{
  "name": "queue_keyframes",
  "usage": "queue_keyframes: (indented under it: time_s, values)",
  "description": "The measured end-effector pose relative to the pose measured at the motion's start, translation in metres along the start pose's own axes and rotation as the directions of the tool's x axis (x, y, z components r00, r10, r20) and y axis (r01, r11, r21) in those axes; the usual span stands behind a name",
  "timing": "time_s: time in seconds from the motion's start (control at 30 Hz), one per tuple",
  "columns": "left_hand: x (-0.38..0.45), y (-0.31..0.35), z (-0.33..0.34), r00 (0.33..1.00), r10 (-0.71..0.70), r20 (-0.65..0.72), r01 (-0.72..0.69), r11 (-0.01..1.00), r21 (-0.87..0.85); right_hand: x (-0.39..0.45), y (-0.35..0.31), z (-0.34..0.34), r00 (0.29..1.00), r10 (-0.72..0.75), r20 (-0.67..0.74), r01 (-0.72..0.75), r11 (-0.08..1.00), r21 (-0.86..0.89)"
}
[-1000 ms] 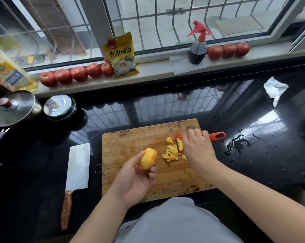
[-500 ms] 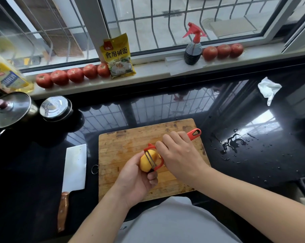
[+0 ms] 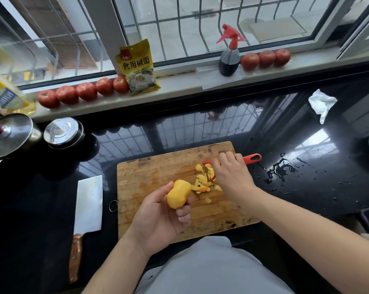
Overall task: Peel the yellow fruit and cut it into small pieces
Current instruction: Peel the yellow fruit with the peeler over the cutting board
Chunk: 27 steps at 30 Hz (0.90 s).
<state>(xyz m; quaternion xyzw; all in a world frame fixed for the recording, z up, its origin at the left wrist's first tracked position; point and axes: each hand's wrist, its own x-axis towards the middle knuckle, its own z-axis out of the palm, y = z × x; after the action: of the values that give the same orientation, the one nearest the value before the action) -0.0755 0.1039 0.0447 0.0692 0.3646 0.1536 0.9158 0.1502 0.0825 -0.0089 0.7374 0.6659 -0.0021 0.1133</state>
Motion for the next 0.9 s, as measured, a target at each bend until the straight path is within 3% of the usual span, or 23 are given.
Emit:
queue_keyframes:
  time_s: [0.07,0.17,0.27,0.37,0.47,0.9]
  values:
    - [0.001,0.001,-0.001,1.0,0.006,-0.008,-0.006,0.998,-0.056,0.002,0.0,0.001,0.995,0.087,0.042,-0.086,0.996,-0.027]
    - [0.003,0.001,-0.006,0.998,-0.004,-0.06,-0.003,0.993,-0.119,0.001,-0.005,-0.001,0.996,0.086,-0.014,-0.085,0.996,0.028]
    - [0.006,-0.002,-0.005,0.992,0.008,-0.122,-0.02,0.995,-0.097,-0.01,-0.015,-0.017,0.974,0.025,-0.224,0.018,0.982,0.187]
    - [0.011,-0.006,0.001,0.974,0.084,-0.208,-0.069,0.995,0.076,-0.03,-0.033,-0.041,0.908,-0.12,-0.4,0.227,0.946,0.231]
    - [0.014,-0.01,0.006,0.961,0.133,-0.243,-0.095,0.982,0.162,-0.045,-0.049,-0.057,0.893,-0.181,-0.411,0.283,0.937,0.203]
    - [0.009,-0.015,0.02,0.891,0.299,-0.341,-0.185,0.926,0.329,-0.043,-0.05,-0.057,0.889,-0.143,-0.434,0.218,0.968,0.127]
